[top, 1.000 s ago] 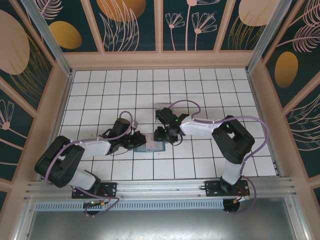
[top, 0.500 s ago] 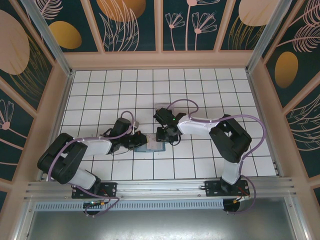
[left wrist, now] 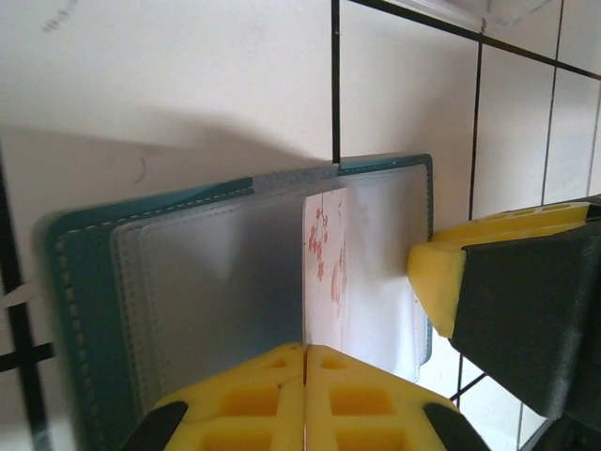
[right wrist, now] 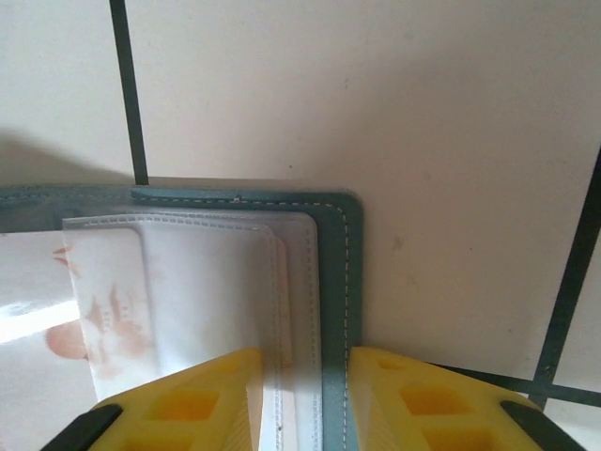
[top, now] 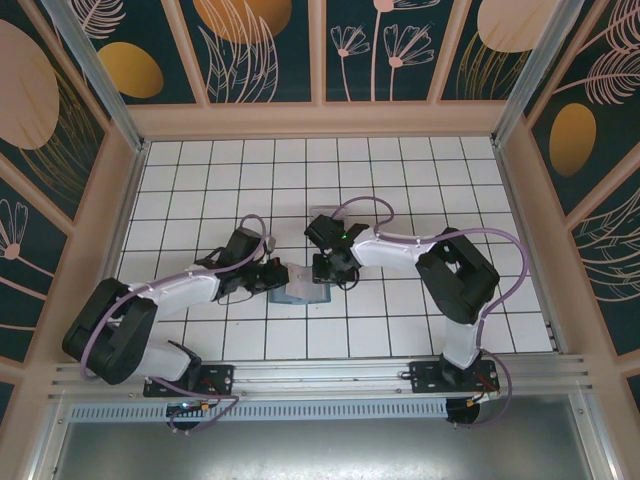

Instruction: Take the credit cards out of the card holder

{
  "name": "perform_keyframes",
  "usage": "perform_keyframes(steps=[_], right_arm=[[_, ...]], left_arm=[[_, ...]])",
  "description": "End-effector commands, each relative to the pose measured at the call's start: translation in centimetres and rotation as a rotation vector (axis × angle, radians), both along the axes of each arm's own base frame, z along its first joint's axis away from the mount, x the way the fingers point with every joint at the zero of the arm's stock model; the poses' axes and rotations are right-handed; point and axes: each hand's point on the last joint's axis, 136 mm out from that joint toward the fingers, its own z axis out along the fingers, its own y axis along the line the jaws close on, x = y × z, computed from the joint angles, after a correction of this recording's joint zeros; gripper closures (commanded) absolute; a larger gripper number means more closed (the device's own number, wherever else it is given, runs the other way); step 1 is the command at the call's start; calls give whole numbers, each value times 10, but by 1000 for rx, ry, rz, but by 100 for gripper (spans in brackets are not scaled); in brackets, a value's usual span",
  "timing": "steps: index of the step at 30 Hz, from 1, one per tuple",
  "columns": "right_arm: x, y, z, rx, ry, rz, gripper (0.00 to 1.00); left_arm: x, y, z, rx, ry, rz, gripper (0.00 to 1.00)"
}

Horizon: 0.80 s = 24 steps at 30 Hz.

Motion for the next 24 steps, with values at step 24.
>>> perform_keyframes(steps=[24], right_arm=[[37, -64, 74, 33, -241, -176, 66]], left_arm=[[91, -32, 111, 314, -638, -560, 100]])
